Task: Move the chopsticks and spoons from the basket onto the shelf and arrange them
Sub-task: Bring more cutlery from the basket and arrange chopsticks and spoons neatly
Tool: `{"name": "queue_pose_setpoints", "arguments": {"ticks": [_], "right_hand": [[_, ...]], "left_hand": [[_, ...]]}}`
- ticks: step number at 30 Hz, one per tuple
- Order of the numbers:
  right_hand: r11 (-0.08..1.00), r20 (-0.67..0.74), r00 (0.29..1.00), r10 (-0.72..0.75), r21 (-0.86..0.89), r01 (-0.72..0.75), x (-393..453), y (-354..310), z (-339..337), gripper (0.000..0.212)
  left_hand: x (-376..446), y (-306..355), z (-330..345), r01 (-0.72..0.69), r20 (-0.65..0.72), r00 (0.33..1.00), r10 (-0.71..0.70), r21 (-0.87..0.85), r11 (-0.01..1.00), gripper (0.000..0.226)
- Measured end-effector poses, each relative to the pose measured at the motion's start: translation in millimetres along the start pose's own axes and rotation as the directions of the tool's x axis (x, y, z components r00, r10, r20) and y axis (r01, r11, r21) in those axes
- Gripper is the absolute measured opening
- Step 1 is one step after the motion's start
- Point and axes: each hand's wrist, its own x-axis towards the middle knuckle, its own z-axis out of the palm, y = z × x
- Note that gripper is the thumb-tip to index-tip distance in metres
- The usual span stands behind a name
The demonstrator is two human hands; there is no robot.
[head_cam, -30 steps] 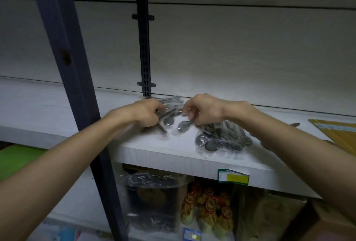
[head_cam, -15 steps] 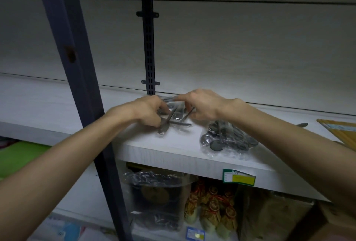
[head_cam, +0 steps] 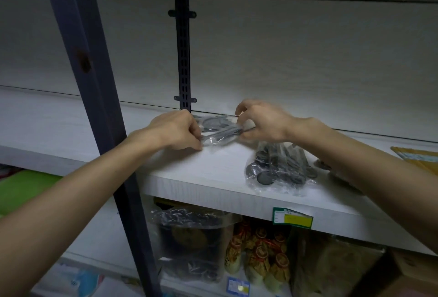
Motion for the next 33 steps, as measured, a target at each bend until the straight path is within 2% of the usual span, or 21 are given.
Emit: {"name": "queue_pose_setpoints", "arguments": {"ticks": [4, 6, 8, 11, 15, 18, 19, 21, 24, 26, 29, 33], "right_hand": [[0.967, 0.179, 0.979, 0.095, 0.218, -0.133, -8, 5, -3, 0.045], [0.953, 0.238, 0.965, 0.108, 0.251, -0.169, -11, 7, -5, 0.053], [0.945, 0.252, 0.963, 0.094, 0.282, -0.166, -13, 9, -6, 0.055], [0.920, 0.255, 0.964, 0.081, 0.354, -0.171, -14, 10, -9, 0.048], [0.883, 0.316, 0.942, 0.109, 0.405, -0.238, -9, 9, -10, 0.048], [0.841, 0.218, 0.956, 0.195, 0.465, -0.277, 1, 10, -9, 0.043], [0.854, 0.174, 0.960, 0.220, 0.441, -0.276, 6, 10, -8, 0.040], [0.920, 0.119, 0.962, 0.244, 0.287, -0.269, 15, 12, -4, 0.033], [0.979, 0.125, 0.975, 0.185, 0.067, -0.195, 28, 16, 13, 0.036], [0.987, 0.108, 0.982, 0.157, -0.001, -0.158, 32, 18, 22, 0.029], [0.990, -0.004, 0.995, 0.101, -0.096, -0.101, 30, 22, 27, 0.020], [0.994, -0.144, 0.989, 0.025, -0.103, -0.040, 12, 34, 23, 0.019]], "left_hand": [[-3, 3, -6, -0.021, 0.050, 0.998, 0.024, -0.045, 0.999, 0.032], [-6, 7, -8, -0.046, 0.066, 0.997, 0.049, -0.052, 0.998, 0.033], [-11, 13, -9, -0.055, 0.065, 0.996, 0.058, -0.045, 0.997, 0.047], [-19, 20, -7, -0.091, 0.009, 0.996, 0.091, 0.010, 0.996, 0.068], [-20, 30, 3, -0.172, -0.028, 0.984, 0.176, 0.108, 0.979, 0.067], [-19, 37, 21, -0.244, 0.002, 0.970, 0.244, 0.024, 0.969, 0.060], [-20, 37, 28, -0.265, 0.006, 0.964, 0.265, 0.012, 0.964, 0.054], [-20, 36, 40, -0.300, -0.042, 0.952, 0.303, 0.069, 0.951, 0.046], [-19, 31, 45, -0.307, -0.124, 0.939, 0.320, 0.112, 0.945, 0.042], [-19, 27, 44, -0.312, -0.141, 0.935, 0.325, 0.106, 0.944, 0.043], [-22, 19, 45, -0.330, -0.169, 0.924, 0.343, 0.100, 0.939, 0.045], [-23, 14, 48, -0.351, -0.176, 0.918, 0.356, 0.062, 0.934, 0.045]]}}
